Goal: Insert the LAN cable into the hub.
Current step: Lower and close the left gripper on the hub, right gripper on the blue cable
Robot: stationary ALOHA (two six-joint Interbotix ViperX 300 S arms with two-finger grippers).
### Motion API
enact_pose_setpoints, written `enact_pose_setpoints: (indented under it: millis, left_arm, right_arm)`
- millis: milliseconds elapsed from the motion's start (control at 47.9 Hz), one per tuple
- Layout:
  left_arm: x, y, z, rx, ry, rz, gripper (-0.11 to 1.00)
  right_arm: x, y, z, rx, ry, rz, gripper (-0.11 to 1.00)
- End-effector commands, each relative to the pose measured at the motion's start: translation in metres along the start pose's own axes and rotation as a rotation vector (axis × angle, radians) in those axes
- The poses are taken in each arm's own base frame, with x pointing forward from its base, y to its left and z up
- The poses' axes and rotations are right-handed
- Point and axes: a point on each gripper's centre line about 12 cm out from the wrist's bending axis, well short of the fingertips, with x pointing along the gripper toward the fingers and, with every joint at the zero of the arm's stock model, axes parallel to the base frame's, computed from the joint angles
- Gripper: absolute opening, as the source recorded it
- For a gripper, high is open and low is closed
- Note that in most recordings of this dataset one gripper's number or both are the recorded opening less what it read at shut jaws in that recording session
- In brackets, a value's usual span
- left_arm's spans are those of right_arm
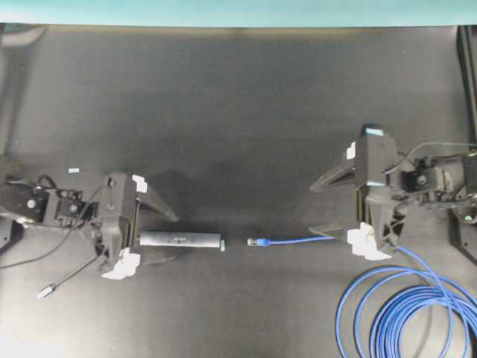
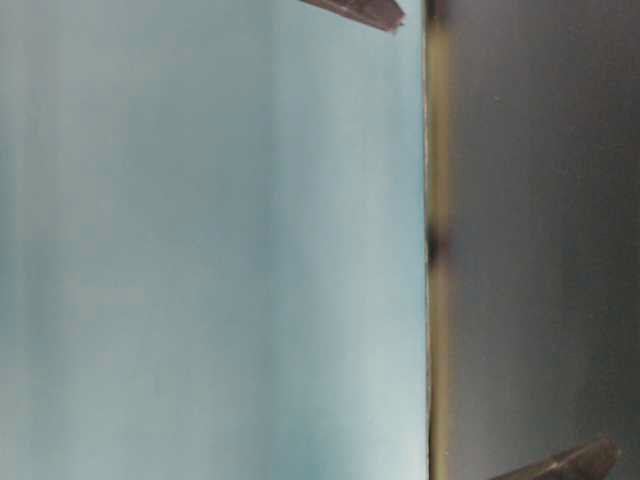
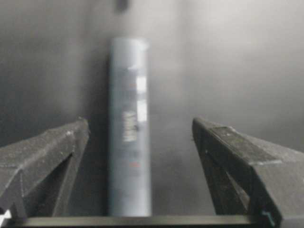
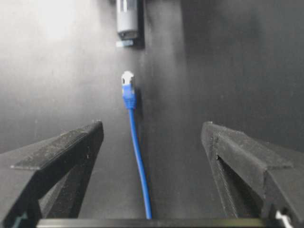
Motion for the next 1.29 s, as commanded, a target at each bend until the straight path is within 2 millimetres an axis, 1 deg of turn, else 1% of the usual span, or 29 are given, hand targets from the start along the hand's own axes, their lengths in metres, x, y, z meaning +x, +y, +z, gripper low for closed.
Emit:
enact_pose_setpoints:
  millis: [0, 188, 376, 480, 522, 584, 689, 709, 730, 835, 918, 1043, 1127, 1273]
  left_arm:
    - [0.004, 0.003, 0.003, -0.001, -0.045, 0.000, 0.85]
    - [0.013, 0.002, -0.012, -0.004, -0.031, -0.008, 0.85]
    - [0.034, -0.006, -0.022, 0.003, -0.008, -0.032, 0.85]
    - [0.041, -0.006, -0.025, 0.007, 0.002, -0.034, 0.81]
    - [0.041, -0.007, -0.026, 0.006, 0.005, -0.034, 0.76]
    - [0.040, -0.008, -0.027, 0.014, 0.005, -0.038, 0.65]
    - [0.036, -0.013, -0.032, 0.032, 0.019, -0.051, 0.34]
    - [0.036, -0.013, -0.031, 0.032, 0.019, -0.051, 0.29]
    - [0.036, -0.013, -0.032, 0.032, 0.021, -0.052, 0.27]
    - [0.035, -0.015, -0.028, 0.030, 0.012, -0.057, 0.28]
    - [0.035, -0.016, -0.018, 0.026, -0.017, -0.060, 0.28]
    - [0.036, -0.018, -0.003, 0.026, -0.030, -0.060, 0.28]
    - [0.038, -0.019, 0.004, 0.034, -0.017, -0.058, 0.28]
    - [0.040, -0.019, 0.007, 0.032, -0.020, -0.056, 0.28]
  right_arm:
    - [0.001, 0.006, 0.007, 0.008, -0.023, 0.017, 0.81]
    - [0.002, 0.009, 0.004, 0.035, -0.020, 0.025, 0.81]
    - [0.002, 0.009, 0.004, 0.043, -0.020, 0.027, 0.81]
    - [0.002, 0.010, 0.003, 0.041, -0.018, 0.029, 0.81]
    - [0.002, 0.010, 0.002, 0.040, -0.016, 0.030, 0.81]
    - [0.002, 0.011, 0.002, 0.039, -0.014, 0.031, 0.81]
    - [0.002, 0.011, 0.001, 0.039, -0.011, 0.031, 0.81]
    - [0.002, 0.011, 0.000, 0.040, -0.011, 0.031, 0.81]
    - [0.003, 0.011, 0.000, 0.038, -0.011, 0.032, 0.81]
    - [0.006, 0.013, -0.008, 0.034, -0.003, 0.038, 0.81]
    - [0.015, 0.017, -0.017, 0.033, 0.001, 0.051, 0.81]
    - [0.032, 0.022, -0.024, 0.026, 0.002, 0.062, 0.80]
    - [0.047, 0.022, -0.028, 0.020, 0.009, 0.060, 0.80]
    - [0.069, 0.022, -0.032, 0.015, 0.007, 0.057, 0.80]
